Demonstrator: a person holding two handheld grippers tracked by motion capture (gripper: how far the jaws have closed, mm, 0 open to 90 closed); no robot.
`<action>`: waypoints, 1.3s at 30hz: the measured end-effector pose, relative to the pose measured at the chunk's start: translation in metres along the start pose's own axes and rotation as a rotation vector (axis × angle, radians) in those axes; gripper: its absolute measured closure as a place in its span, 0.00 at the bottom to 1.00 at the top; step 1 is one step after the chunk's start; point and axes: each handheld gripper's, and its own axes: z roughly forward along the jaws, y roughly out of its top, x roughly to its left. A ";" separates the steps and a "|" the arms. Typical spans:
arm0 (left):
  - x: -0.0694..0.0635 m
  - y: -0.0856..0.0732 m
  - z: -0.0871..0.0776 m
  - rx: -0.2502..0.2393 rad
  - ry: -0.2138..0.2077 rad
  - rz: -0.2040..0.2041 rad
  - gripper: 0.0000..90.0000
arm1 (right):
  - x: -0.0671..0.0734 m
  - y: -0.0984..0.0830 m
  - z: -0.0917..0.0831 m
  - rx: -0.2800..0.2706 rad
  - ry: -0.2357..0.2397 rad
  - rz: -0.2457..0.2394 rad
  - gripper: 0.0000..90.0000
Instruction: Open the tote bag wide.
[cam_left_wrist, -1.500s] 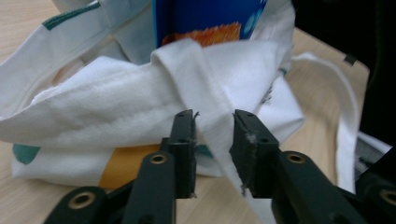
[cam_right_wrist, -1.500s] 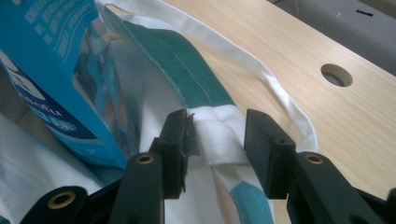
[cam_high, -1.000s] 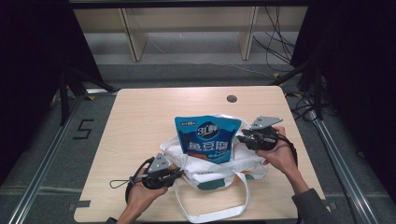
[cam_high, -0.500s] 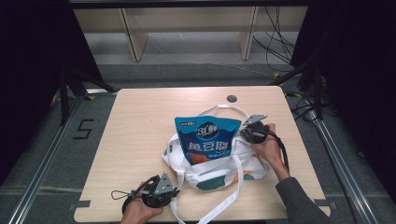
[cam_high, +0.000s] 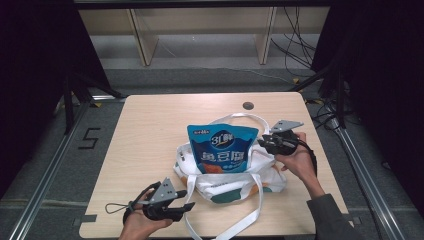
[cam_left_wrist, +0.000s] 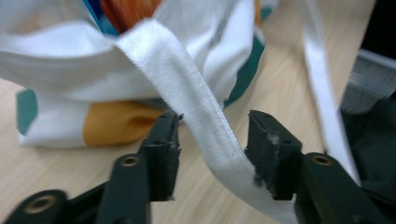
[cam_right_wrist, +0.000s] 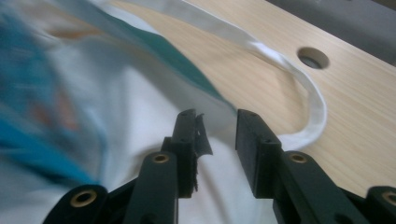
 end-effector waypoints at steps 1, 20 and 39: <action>0.002 0.004 -0.004 -0.017 0.000 -0.009 0.55 | 0.010 0.000 -0.012 0.014 0.043 0.046 0.74; 0.097 0.064 0.049 -0.004 0.213 -0.068 0.60 | 0.091 -0.017 -0.004 0.098 0.269 -0.222 0.87; 0.106 0.010 0.089 0.134 0.176 -0.077 0.99 | 0.131 -0.055 0.006 0.270 0.353 -0.369 0.99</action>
